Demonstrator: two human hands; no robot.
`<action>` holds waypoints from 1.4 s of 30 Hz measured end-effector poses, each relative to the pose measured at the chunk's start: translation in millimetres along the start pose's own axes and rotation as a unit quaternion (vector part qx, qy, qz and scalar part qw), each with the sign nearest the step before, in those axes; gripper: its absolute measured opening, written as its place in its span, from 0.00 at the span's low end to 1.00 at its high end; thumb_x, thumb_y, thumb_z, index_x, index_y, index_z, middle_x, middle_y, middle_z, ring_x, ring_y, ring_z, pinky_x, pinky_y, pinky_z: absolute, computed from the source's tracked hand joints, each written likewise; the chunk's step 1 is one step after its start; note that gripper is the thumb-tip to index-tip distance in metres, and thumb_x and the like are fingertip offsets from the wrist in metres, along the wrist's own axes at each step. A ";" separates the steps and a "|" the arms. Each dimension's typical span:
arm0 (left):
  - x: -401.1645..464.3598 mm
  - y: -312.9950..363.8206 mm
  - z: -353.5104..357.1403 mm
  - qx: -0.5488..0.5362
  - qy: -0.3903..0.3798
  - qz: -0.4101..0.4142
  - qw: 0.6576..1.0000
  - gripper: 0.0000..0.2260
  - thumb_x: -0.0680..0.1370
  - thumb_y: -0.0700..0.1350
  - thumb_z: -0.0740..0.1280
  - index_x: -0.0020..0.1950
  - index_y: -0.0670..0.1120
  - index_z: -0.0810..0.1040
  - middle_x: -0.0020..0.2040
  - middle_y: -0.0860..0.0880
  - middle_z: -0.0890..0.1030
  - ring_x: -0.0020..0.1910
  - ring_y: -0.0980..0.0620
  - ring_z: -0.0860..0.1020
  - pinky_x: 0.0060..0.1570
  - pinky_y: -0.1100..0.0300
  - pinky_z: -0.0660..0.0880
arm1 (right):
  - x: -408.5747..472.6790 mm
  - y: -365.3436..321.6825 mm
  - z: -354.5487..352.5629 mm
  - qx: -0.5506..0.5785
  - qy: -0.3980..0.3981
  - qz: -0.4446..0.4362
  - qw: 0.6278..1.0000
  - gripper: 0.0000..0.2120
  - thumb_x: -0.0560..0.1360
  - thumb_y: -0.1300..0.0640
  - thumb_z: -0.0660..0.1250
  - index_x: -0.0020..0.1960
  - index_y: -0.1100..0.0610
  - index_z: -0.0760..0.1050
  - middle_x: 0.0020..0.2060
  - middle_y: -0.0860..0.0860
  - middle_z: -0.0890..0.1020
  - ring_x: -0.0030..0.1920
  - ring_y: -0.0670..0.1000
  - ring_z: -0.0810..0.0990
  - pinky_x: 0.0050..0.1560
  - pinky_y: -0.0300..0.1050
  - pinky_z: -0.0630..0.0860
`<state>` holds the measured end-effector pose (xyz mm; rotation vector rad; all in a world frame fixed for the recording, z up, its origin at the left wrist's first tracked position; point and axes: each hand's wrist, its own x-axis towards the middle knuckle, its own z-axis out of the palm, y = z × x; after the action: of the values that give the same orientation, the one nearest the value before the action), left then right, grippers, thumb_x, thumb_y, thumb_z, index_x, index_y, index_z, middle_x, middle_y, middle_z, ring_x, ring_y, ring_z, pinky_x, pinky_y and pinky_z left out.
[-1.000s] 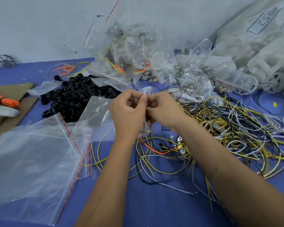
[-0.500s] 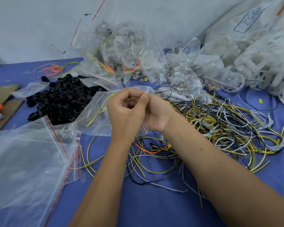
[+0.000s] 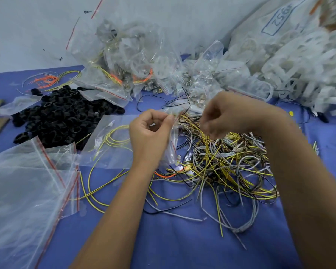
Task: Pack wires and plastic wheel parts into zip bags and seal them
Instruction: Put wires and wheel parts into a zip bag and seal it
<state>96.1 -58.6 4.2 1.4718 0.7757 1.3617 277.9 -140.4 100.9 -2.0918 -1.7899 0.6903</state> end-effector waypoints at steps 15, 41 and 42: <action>-8.3 -13.1 9.7 0.015 -0.034 -0.059 0.998 0.08 0.76 0.42 0.75 0.38 0.49 0.82 0.34 0.47 0.81 0.30 0.54 0.76 0.29 0.64 0.73 | -5.8 20.1 3.7 -0.255 -0.038 0.076 0.963 0.10 0.74 0.52 0.75 0.51 0.57 0.84 0.47 0.54 0.86 0.50 0.56 0.83 0.54 0.53 0.81; -5.2 -12.5 7.0 0.008 0.006 -0.066 0.998 0.09 0.75 0.40 0.74 0.37 0.50 0.80 0.32 0.56 0.81 0.34 0.57 0.77 0.38 0.63 0.75 | -12.4 29.5 -35.1 0.001 -0.030 -0.036 0.999 0.13 0.71 0.40 0.74 0.43 0.50 0.86 0.32 0.49 0.84 0.29 0.44 0.74 0.36 0.40 0.71; -5.0 -12.5 7.0 0.008 0.009 -0.067 0.998 0.09 0.75 0.40 0.74 0.37 0.49 0.80 0.32 0.56 0.80 0.34 0.57 0.77 0.37 0.63 0.75 | -11.1 28.9 -35.4 -0.024 -0.019 -0.026 0.999 0.09 0.72 0.44 0.76 0.43 0.49 0.86 0.33 0.47 0.85 0.30 0.43 0.78 0.40 0.43 0.73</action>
<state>103.9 -60.4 -8.7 1.3954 0.8819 1.2711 320.0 -153.6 117.4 -2.0669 -1.8930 0.6848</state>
